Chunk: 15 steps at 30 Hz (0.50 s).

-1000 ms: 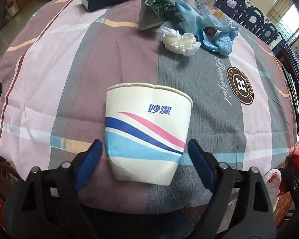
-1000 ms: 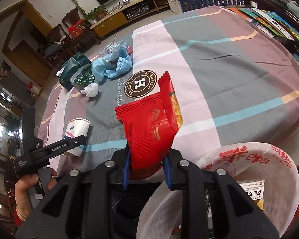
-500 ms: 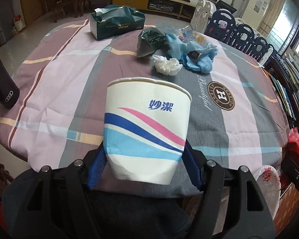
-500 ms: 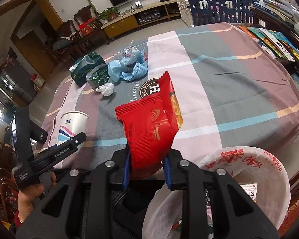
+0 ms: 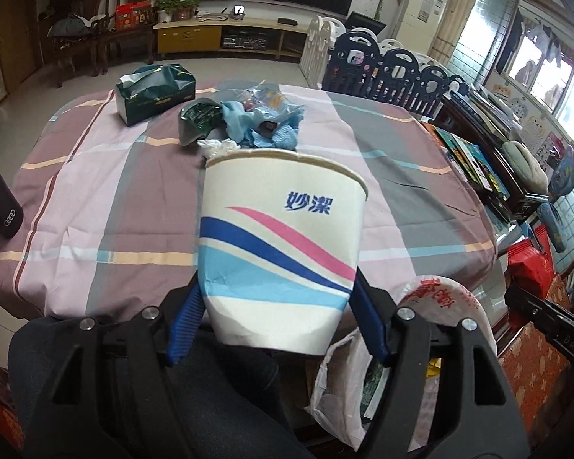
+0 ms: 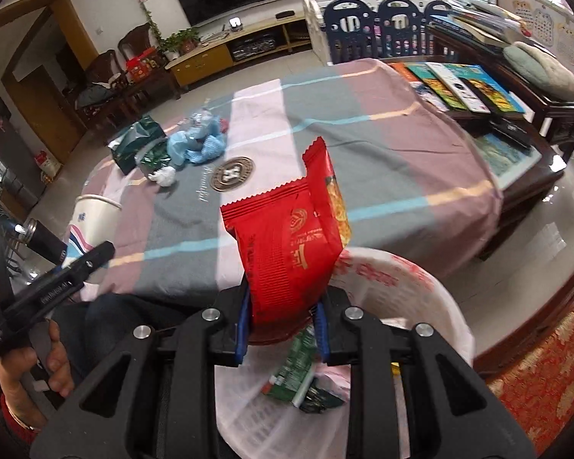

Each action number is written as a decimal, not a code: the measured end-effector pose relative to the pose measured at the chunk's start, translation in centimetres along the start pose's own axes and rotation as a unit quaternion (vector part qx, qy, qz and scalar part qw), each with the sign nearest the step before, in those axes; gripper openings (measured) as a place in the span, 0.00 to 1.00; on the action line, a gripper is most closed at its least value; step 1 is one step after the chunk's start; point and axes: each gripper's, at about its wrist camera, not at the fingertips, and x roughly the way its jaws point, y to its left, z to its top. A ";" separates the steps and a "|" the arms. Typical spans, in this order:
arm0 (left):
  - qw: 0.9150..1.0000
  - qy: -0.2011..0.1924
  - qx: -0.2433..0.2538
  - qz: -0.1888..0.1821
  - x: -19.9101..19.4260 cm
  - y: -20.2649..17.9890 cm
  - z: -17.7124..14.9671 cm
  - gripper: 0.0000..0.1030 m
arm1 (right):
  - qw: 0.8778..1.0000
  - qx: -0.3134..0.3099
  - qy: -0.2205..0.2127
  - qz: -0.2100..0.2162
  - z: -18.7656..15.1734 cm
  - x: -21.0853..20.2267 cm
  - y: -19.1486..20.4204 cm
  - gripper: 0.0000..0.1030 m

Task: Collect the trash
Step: 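Carry the red packet and paper cup into the wastebasket and open both tools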

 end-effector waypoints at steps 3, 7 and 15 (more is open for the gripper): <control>0.999 0.019 0.002 -0.028 0.4 -0.8 -0.7 0.68 | 1.000 0.014 0.021 -0.006 -1.8 -0.1 -1.8 0.27; 0.997 0.041 0.026 -0.059 0.8 -3.1 -1.8 0.68 | 0.997 0.029 0.070 -0.013 -5.1 1.5 -3.4 0.27; 0.985 0.077 0.106 -0.111 2.0 -8.2 -3.9 0.69 | 0.989 0.082 0.119 -0.016 -7.7 3.7 -6.1 0.70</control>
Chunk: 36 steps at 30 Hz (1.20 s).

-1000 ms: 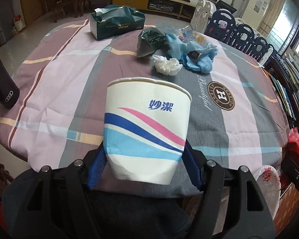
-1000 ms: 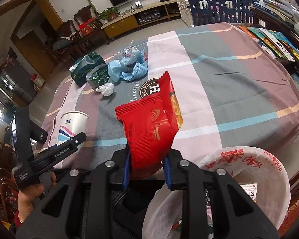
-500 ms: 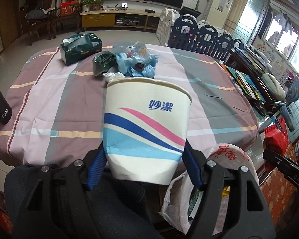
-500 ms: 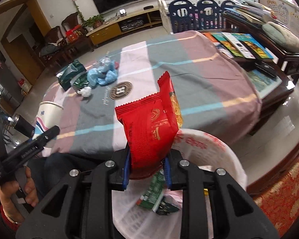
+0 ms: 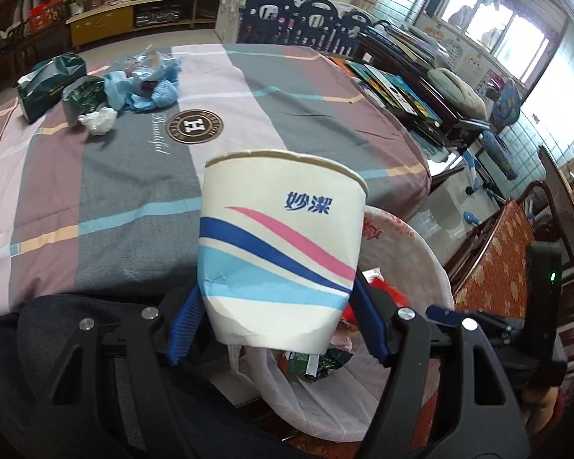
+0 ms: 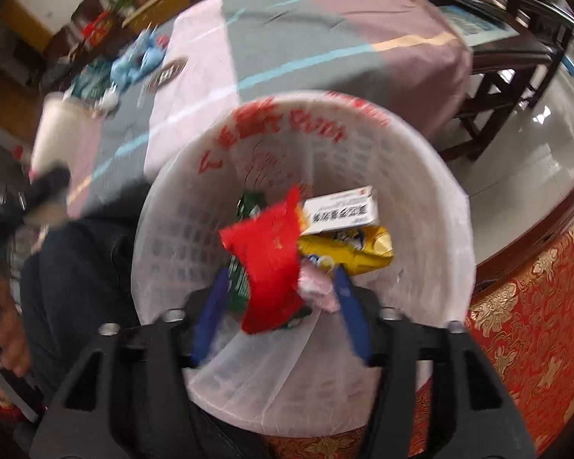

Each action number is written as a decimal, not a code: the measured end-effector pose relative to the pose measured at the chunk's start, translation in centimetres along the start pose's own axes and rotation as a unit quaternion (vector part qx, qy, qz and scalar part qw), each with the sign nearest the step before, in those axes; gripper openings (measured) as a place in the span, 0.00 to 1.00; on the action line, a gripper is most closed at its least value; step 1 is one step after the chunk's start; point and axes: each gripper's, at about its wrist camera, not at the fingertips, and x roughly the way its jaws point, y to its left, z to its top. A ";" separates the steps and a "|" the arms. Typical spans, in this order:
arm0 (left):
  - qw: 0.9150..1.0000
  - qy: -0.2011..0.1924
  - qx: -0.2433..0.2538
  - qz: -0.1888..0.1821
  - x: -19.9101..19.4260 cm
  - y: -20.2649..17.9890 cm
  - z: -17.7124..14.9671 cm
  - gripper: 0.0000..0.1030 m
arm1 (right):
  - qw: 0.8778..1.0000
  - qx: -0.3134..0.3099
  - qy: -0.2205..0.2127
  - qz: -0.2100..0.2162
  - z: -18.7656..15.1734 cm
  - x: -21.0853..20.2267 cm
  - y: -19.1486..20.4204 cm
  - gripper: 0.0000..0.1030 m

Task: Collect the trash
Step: 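Carry the red packet and paper cup into the wastebasket and open both tools, then grasp the dark green packet with the left tool while the right tool grasps the clear plastic bag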

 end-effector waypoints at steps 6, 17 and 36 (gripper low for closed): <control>0.992 0.057 0.088 -0.075 2.5 -4.4 -2.0 0.71 | 0.993 0.078 -0.085 -0.012 2.4 -4.4 -4.1 0.72; 0.993 0.034 0.109 0.001 3.6 -2.6 -1.6 0.89 | 0.991 0.099 -0.091 -0.009 3.1 -3.7 -4.6 0.73; 0.963 -0.050 -0.190 0.186 8.0 30.3 19.9 0.89 | 0.997 0.045 -0.061 -0.012 9.7 2.7 2.4 0.73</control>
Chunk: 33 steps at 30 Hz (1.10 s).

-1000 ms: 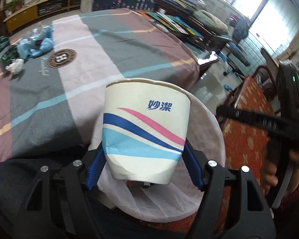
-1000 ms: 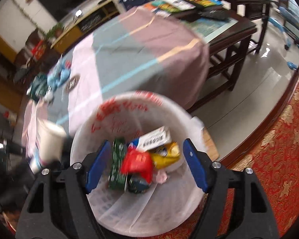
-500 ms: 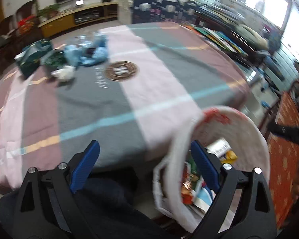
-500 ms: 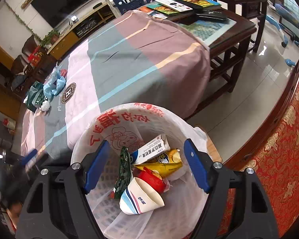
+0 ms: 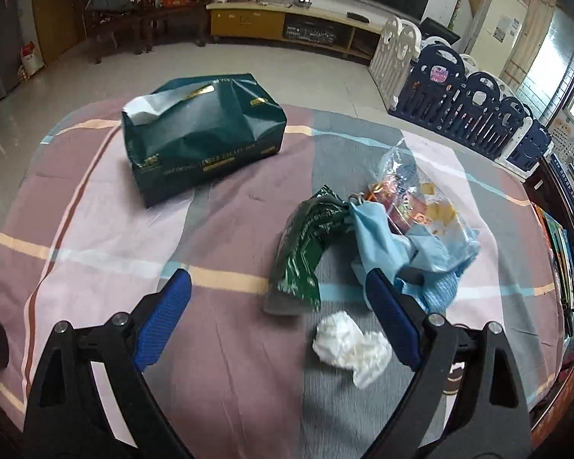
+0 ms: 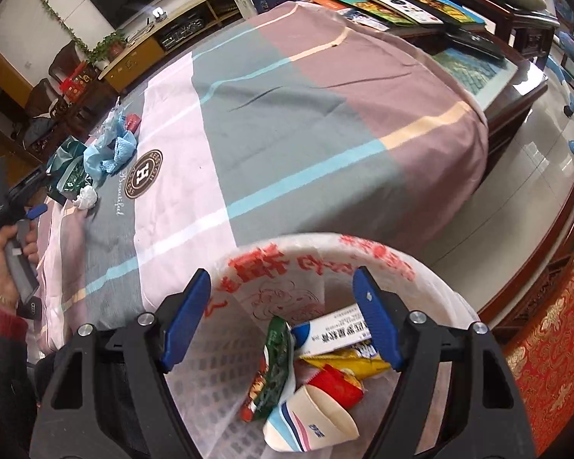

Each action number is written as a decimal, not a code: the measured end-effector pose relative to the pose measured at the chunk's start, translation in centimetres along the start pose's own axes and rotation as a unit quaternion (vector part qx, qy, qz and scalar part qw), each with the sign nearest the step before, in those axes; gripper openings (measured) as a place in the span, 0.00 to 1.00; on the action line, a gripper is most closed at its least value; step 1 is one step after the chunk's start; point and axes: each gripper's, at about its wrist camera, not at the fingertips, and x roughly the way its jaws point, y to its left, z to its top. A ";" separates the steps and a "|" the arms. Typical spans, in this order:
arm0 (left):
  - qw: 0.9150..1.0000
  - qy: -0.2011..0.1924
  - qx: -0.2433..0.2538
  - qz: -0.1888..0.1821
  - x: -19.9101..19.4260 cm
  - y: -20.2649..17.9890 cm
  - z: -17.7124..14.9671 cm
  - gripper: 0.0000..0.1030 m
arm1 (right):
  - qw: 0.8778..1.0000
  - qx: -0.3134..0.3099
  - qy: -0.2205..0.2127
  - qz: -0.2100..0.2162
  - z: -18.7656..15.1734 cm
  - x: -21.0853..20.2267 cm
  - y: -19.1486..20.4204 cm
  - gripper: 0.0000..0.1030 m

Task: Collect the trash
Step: 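Grasp the dark green packet with the left tool while the right tool grasps the clear plastic bag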

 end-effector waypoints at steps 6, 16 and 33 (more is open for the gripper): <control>0.998 0.055 0.009 -0.028 4.2 0.1 -0.8 0.14 | 0.999 -0.020 -0.014 0.020 3.2 1.1 4.0 0.73; 0.996 -0.037 -0.082 -0.010 -6.9 5.6 -9.7 0.07 | 0.982 -0.169 -0.064 0.051 11.7 7.2 19.7 0.73; 0.994 -0.042 -0.096 -0.008 -6.3 6.7 -11.3 0.07 | 0.961 -0.277 0.001 0.011 14.4 19.4 32.5 0.03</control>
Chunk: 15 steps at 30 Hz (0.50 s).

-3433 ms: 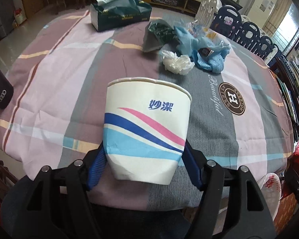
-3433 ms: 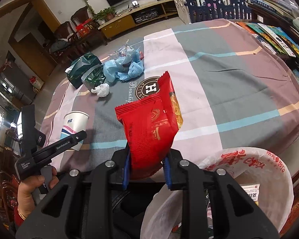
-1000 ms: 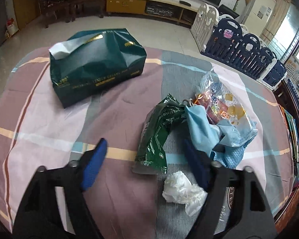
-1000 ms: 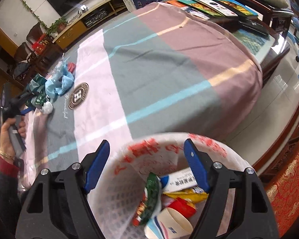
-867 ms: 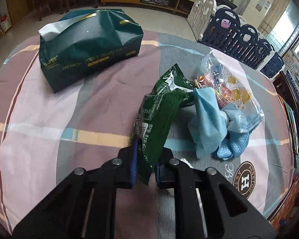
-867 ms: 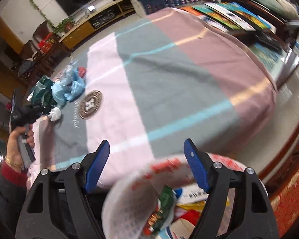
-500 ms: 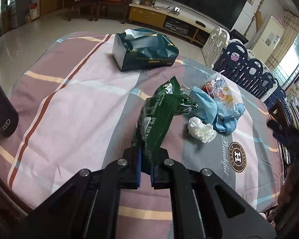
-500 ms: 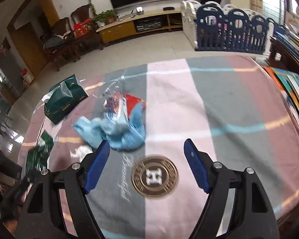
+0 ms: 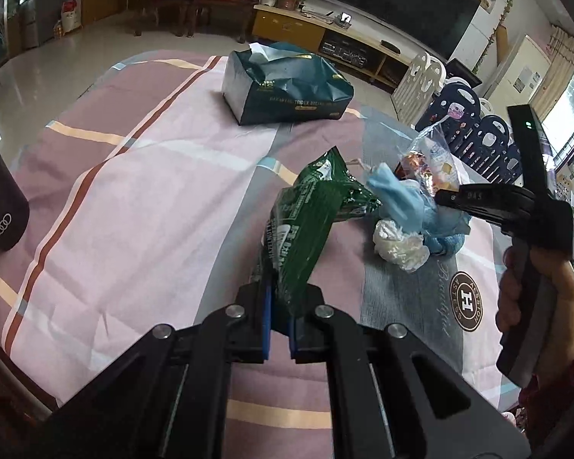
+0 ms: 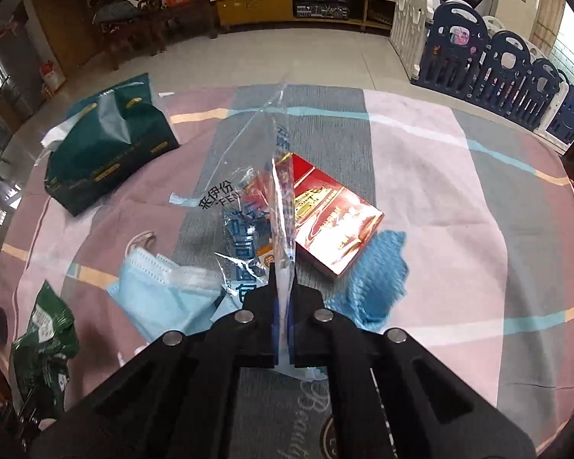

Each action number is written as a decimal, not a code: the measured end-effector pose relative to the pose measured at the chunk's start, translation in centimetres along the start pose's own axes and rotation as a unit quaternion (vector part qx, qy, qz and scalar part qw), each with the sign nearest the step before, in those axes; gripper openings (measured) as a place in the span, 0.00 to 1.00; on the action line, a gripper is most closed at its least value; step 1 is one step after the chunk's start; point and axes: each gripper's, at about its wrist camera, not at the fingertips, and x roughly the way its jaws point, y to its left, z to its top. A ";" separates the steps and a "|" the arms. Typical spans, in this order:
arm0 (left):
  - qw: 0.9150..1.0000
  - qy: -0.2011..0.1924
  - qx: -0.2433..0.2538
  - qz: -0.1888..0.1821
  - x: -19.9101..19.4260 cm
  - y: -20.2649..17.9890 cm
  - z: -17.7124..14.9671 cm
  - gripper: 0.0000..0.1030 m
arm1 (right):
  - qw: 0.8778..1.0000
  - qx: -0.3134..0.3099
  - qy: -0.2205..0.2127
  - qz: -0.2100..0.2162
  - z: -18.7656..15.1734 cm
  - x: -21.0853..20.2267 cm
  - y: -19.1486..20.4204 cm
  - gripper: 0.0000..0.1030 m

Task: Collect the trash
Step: 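Carry the green packet and clear bag over the wastebasket and release both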

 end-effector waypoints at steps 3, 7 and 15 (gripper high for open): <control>1.000 -0.012 -0.001 -0.001 -0.8 -0.1 0.0 0.07 | 0.999 0.007 -0.040 0.009 -1.5 -4.3 -0.5 0.03; 0.999 -0.030 0.011 0.000 -2.6 -1.2 -0.3 0.07 | 0.995 0.034 -0.092 0.034 -4.6 -11.0 -2.5 0.03; 0.998 -0.035 0.028 -0.039 -6.9 -4.6 -3.6 0.07 | 0.986 0.119 -0.102 0.051 -14.6 -18.3 -7.7 0.03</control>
